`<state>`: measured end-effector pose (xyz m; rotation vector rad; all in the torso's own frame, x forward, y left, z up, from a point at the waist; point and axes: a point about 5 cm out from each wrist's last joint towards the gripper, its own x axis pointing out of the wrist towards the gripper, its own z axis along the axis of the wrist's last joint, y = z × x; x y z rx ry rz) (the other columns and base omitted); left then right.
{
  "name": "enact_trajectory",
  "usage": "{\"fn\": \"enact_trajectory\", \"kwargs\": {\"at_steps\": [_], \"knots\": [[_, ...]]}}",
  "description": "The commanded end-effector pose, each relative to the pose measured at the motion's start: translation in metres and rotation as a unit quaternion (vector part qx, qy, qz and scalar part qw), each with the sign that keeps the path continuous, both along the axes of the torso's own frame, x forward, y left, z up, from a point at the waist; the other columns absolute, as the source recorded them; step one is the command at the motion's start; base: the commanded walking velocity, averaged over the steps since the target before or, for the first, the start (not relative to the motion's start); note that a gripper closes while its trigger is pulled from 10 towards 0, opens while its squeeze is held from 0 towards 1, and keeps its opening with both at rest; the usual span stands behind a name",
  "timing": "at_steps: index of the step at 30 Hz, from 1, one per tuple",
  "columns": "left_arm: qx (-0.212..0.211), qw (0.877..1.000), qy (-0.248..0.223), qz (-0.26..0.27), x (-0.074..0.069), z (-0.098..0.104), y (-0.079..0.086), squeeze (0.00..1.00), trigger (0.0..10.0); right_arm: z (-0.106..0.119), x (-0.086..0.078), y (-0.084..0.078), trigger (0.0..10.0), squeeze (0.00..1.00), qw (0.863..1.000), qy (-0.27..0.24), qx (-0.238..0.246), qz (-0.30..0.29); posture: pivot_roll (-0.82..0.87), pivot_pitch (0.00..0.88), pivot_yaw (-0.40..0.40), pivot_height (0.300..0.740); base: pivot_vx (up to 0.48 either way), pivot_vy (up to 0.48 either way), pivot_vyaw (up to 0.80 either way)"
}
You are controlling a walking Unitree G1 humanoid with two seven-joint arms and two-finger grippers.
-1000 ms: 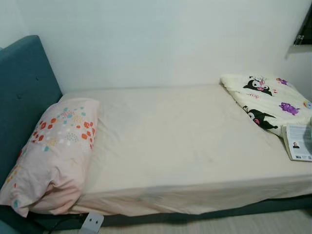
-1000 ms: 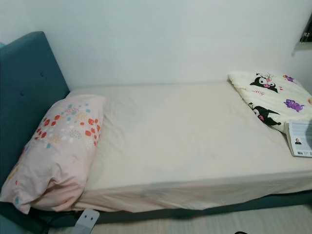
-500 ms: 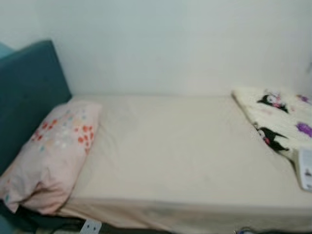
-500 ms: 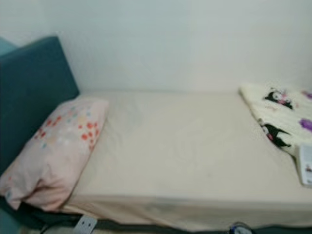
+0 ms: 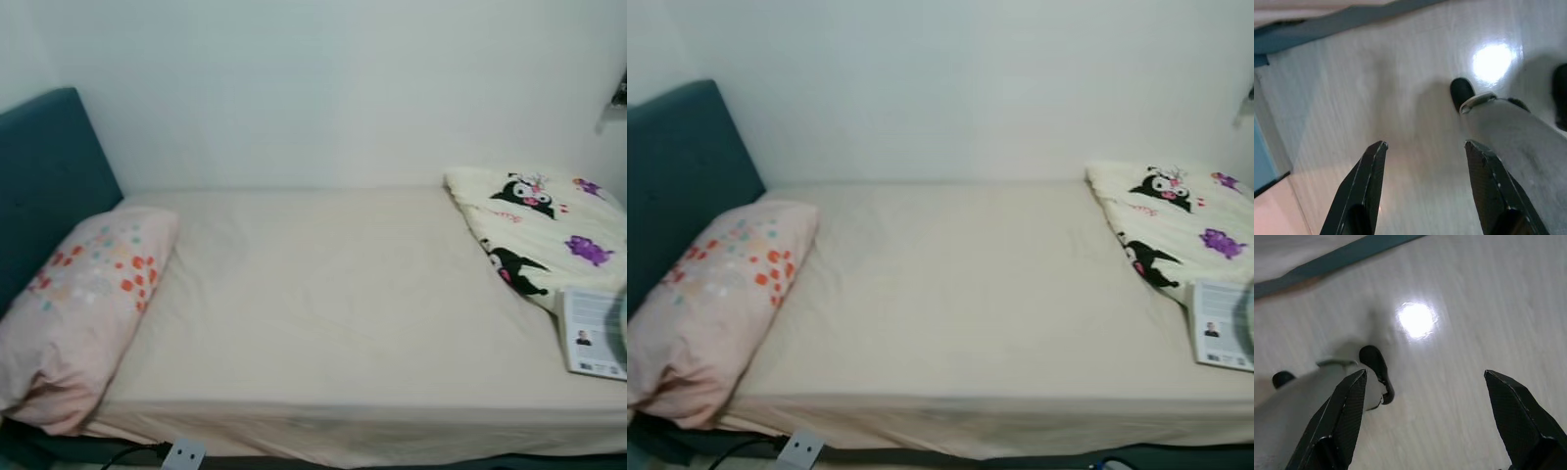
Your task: Clean up the room
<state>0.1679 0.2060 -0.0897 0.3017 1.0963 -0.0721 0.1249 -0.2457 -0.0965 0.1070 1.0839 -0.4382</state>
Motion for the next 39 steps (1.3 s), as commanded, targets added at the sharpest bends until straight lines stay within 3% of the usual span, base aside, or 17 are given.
{"fn": "enact_trajectory", "kwargs": {"at_steps": [1,14,19,24,39], "knots": [[0.0,1.0,0.002,-0.006,0.0,0.0,-0.001,0.0,10.0,0.002,0.0,-0.006,10.0,0.0,1.0,-0.006,-0.015,0.004,-0.07,0.0,0.033,0.716,0.0,0.0,0.0],[-0.004,1.0,0.002,-0.005,0.0,0.0,-0.003,0.0,10.0,0.002,0.001,-0.006,10.0,0.0,1.0,-0.009,-0.016,0.008,-0.06,0.0,0.03,0.716,0.0,0.0,0.0],[-0.005,1.0,0.003,-0.006,0.0,0.0,-0.003,0.0,10.0,0.003,0.001,-0.006,10.0,0.0,1.0,-0.012,-0.016,0.008,-0.06,0.0,0.032,0.716,0.0,-0.48,0.0],[0.003,1.0,-0.004,0.002,0.001,0.0,-0.002,0.0,10.0,0.003,0.002,-0.006,10.0,0.0,1.0,-0.013,-0.016,0.008,-0.06,0.0,0.032,0.716,0.0,0.0,0.0],[-0.019,0.999,-0.04,0.0,0.014,0.005,-0.01,0.0,10.0,0.001,0.0,-0.005,10.0,0.0,1.0,0.004,-0.011,0.014,-0.06,0.0,0.032,0.716,0.0,0.0,0.0]]}}
